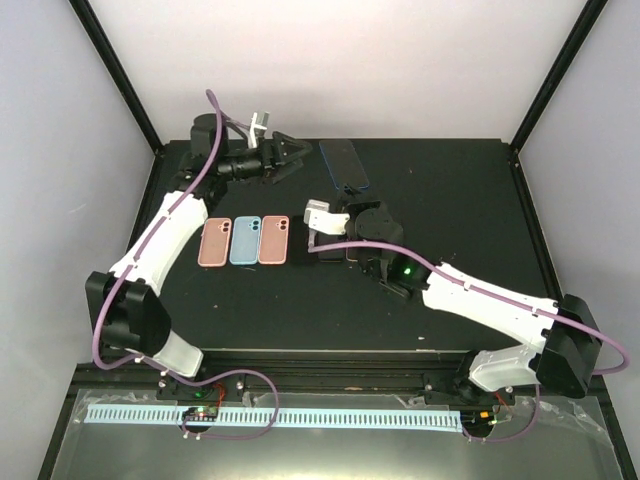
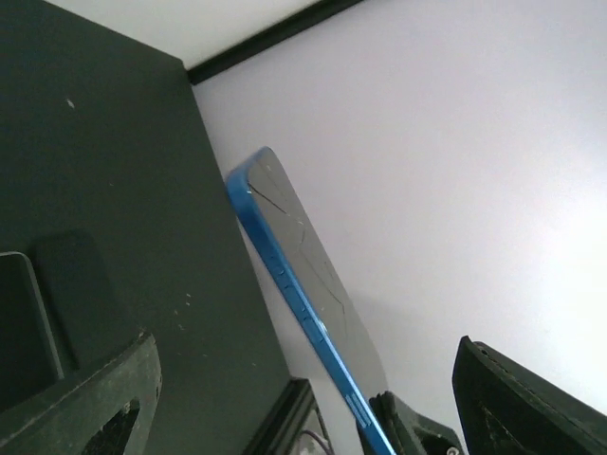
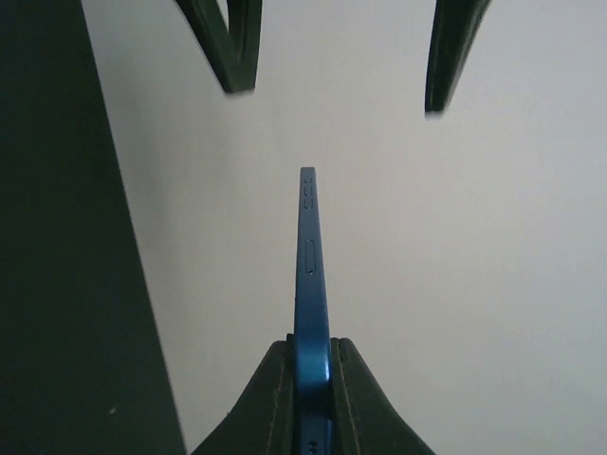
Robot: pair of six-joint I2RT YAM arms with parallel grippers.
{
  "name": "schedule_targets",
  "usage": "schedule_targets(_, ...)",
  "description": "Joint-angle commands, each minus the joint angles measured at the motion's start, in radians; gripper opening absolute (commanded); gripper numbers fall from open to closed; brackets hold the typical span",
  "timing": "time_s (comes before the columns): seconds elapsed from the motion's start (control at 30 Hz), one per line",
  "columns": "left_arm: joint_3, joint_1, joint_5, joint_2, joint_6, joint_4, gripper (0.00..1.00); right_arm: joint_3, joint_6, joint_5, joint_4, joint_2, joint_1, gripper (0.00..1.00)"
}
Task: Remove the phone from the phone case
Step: Place the phone at the center of the board.
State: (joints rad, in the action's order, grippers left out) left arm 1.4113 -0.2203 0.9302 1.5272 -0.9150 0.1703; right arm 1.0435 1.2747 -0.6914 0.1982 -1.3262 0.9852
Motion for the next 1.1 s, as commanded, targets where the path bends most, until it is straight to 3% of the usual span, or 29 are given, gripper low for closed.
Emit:
schedule_targets(0.0,-0.024,-0.047,0.03,0.023,-0.101,-0.122,0.85,-0.043,0.121,-0.07,0.228,0.01,0.041,0.01)
schedule_targets(0.27,-0.042,-0.095,0.022,0.031,-0.145,-0.163,0.72,-0.089,0.219,-0.077,0.352,-0.01,0.09,0.01)
schedule_targets(0.8,-0.082,-0.112,0.022,0.018,-0.162,-0.193,0.23,-0.136,0.317,-0.087,0.487,-0.03,0.122,0.01)
schedule_targets(1.0,-0.069,-0.111,0.023,0.008,-0.133,-0.19,0.1,-0.166,0.281,-0.098,0.466,-0.014,0.121,0.01)
schedule_targets(1.07,-0.051,-0.111,0.03,0.013,-0.1,-0.178,0.08,-0.172,0.223,-0.098,0.396,0.004,0.119,0.09)
